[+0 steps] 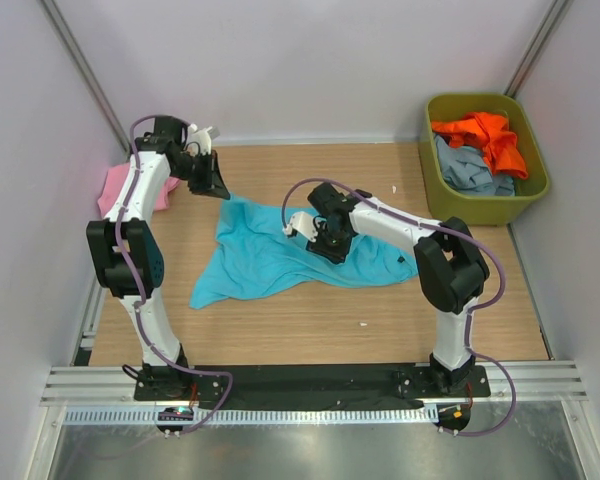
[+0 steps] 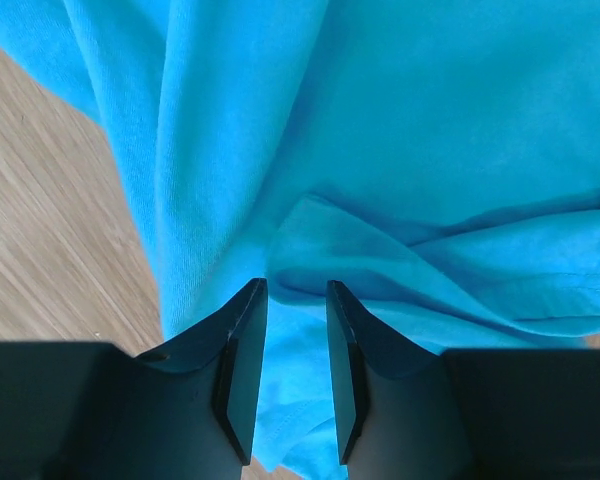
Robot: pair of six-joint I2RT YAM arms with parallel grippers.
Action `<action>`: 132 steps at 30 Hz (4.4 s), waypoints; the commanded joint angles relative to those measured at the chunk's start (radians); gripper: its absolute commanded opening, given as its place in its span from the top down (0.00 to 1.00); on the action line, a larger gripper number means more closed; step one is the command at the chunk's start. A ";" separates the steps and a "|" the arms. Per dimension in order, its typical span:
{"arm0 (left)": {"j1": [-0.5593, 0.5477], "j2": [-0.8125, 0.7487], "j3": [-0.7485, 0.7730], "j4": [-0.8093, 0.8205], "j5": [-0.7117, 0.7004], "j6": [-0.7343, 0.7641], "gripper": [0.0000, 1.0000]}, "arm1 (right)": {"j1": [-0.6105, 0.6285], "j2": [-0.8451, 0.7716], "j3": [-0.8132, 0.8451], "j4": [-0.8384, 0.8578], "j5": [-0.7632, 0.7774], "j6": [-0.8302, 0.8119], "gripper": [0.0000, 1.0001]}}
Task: Fold and stack the t-shirts
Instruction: Flatten the tshirt out
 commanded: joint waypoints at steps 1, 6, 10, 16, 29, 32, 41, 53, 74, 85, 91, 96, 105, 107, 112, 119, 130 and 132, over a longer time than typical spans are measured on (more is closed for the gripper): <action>0.001 -0.035 0.008 0.030 0.001 -0.003 1.00 | 0.007 -0.040 -0.006 -0.020 0.011 -0.020 0.64; 0.001 -0.035 0.011 0.033 -0.002 -0.003 1.00 | 0.009 -0.046 -0.028 -0.016 0.015 -0.023 0.64; 0.002 -0.033 0.008 0.033 -0.007 -0.003 1.00 | 0.009 -0.034 -0.034 -0.014 0.021 -0.032 0.64; 0.001 -0.038 0.001 0.033 -0.013 -0.003 1.00 | 0.013 -0.012 -0.025 -0.011 0.034 -0.044 0.63; 0.002 -0.021 0.023 0.038 -0.008 -0.037 1.00 | 0.016 0.000 -0.037 -0.034 0.045 -0.067 0.67; 0.001 -0.021 0.023 0.039 -0.007 -0.037 1.00 | 0.021 0.011 -0.039 -0.045 0.036 -0.075 0.67; 0.001 -0.024 0.014 0.041 -0.010 -0.037 1.00 | 0.029 0.034 -0.029 -0.024 0.074 -0.080 0.92; 0.002 -0.001 0.031 0.050 0.005 -0.050 1.00 | -0.005 -0.066 0.040 -0.014 0.245 -0.126 0.99; 0.001 -0.019 0.006 0.059 0.004 -0.053 1.00 | -0.109 -0.006 0.144 -0.039 0.196 -0.115 0.69; 0.001 -0.013 0.004 0.064 0.009 -0.058 0.99 | -0.103 0.028 0.184 -0.148 0.016 -0.120 0.54; 0.001 -0.024 -0.006 0.064 -0.002 -0.052 1.00 | -0.085 0.054 0.248 -0.166 0.012 -0.138 0.53; 0.001 -0.025 -0.014 0.065 -0.002 -0.052 0.99 | -0.048 0.072 0.268 -0.201 0.007 -0.140 0.53; 0.001 -0.024 -0.012 0.065 0.001 -0.052 0.99 | -0.025 0.112 0.265 -0.229 0.051 -0.141 0.55; 0.002 -0.024 -0.011 0.065 -0.001 -0.053 0.99 | -0.025 0.126 0.270 -0.229 0.059 -0.137 0.55; 0.001 -0.021 -0.009 0.067 -0.001 -0.053 0.99 | -0.022 0.140 0.265 -0.211 0.102 -0.135 0.56; 0.001 -0.018 -0.008 0.067 -0.001 -0.057 0.99 | -0.020 0.163 0.268 -0.186 0.151 -0.127 0.60; 0.001 -0.015 -0.005 0.067 -0.002 -0.058 0.99 | -0.019 0.176 0.262 -0.175 0.168 -0.120 0.69; 0.001 -0.013 -0.005 0.067 -0.002 -0.058 0.99 | -0.019 0.176 0.259 -0.171 0.169 -0.120 0.74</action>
